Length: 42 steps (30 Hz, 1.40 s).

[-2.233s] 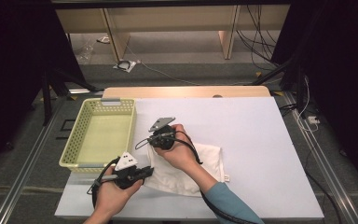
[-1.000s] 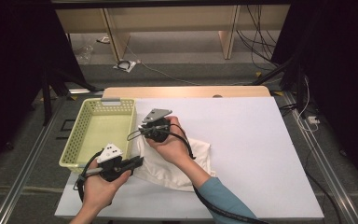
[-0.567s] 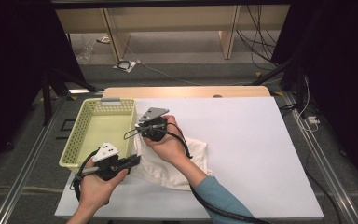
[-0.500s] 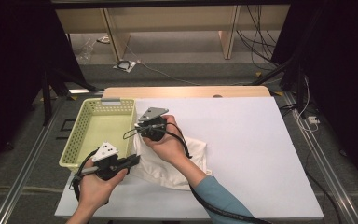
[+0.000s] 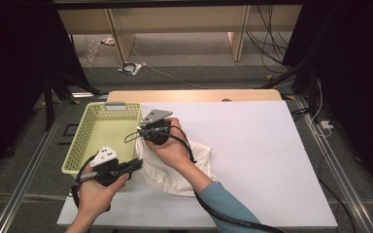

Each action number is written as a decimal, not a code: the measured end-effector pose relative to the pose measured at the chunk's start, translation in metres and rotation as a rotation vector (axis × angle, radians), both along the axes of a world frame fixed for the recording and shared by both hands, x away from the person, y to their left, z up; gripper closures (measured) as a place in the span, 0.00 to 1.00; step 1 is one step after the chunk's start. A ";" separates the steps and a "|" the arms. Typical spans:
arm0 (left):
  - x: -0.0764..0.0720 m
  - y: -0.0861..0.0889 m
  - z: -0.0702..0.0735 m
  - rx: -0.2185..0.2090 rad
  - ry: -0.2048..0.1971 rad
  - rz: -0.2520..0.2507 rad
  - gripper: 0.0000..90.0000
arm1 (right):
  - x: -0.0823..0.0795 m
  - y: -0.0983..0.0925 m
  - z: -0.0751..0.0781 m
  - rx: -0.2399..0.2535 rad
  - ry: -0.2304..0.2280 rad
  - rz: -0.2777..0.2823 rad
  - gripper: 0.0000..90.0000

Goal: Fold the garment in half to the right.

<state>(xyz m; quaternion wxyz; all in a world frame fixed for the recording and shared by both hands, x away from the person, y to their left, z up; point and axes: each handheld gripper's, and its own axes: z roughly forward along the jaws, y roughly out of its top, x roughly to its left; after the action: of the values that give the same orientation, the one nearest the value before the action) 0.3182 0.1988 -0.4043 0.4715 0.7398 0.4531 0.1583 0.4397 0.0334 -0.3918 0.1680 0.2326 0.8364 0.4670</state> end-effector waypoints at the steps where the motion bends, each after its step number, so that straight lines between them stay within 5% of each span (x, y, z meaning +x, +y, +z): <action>1: 0.000 0.000 0.000 -0.002 -0.002 0.002 0.95 | 0.000 0.001 0.000 0.001 -0.003 0.001 0.92; 27: 0.000 0.012 0.007 -0.032 -0.010 0.024 0.95 | 0.001 0.014 0.007 0.030 -0.014 0.010 0.92; 42: 0.006 0.010 0.001 -0.011 0.022 0.023 0.95 | 0.006 0.014 -0.006 0.052 0.017 0.013 0.91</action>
<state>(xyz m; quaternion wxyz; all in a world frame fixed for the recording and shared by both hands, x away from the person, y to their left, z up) 0.3244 0.2087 -0.4033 0.4688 0.7337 0.4675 0.1530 0.4456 0.0469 -0.3974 0.1516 0.2356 0.8268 0.4877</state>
